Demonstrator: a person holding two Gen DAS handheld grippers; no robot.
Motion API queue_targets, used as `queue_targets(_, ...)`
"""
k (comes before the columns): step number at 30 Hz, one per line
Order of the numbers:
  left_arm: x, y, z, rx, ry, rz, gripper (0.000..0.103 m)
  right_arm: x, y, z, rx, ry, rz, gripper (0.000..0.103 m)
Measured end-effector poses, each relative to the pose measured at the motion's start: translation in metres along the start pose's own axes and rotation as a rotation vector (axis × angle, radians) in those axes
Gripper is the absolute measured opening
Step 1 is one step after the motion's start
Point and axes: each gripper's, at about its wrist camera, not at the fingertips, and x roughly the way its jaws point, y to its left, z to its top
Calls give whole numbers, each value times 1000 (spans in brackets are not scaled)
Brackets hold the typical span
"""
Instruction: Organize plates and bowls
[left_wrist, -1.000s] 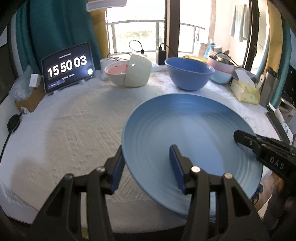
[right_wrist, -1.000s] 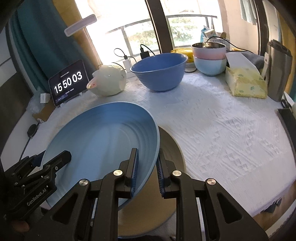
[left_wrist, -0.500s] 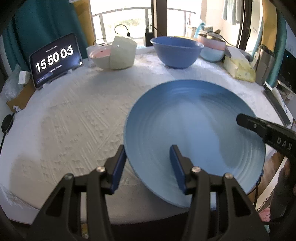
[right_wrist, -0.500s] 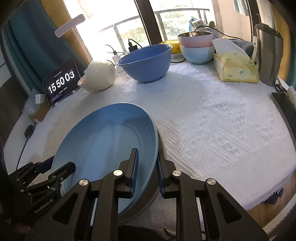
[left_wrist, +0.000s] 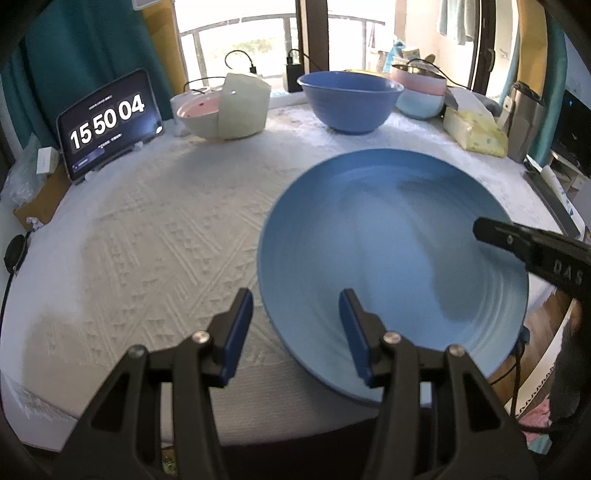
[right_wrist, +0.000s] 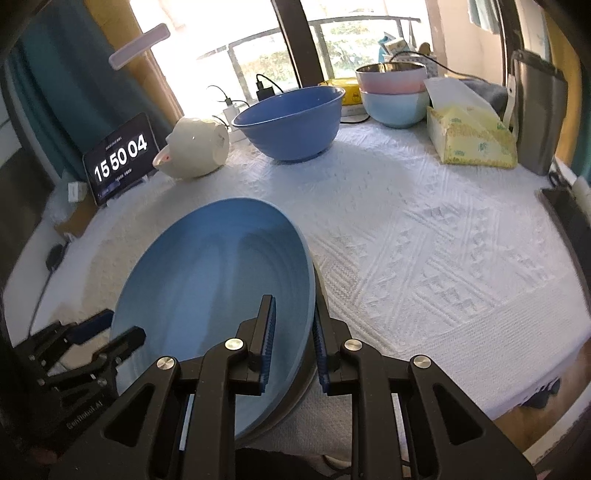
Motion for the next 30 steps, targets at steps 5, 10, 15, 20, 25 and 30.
queue_targets(5,0,2,0,-5,-2,-3,50,-8,8,-3,-104,8,-63,22)
queue_targets(10,-1,3,0,-3,-6,-3,50,-11,19,-9,-238,16,-132,26)
queue_targets(15,0,4,1,-8,-5,1,51,-8,18,-6,-247,-6,-161,42)
queue_targets(20,2,6,2,-15,-4,7,51,-8,8,-1,-199,-27,-157,44)
queue_targets(25,3,8,4,-30,-10,11,51,-7,0,1,-140,-23,-127,44)
queue_targets(30,6,10,7,-42,-9,4,51,-4,-5,3,-99,-16,-90,44)
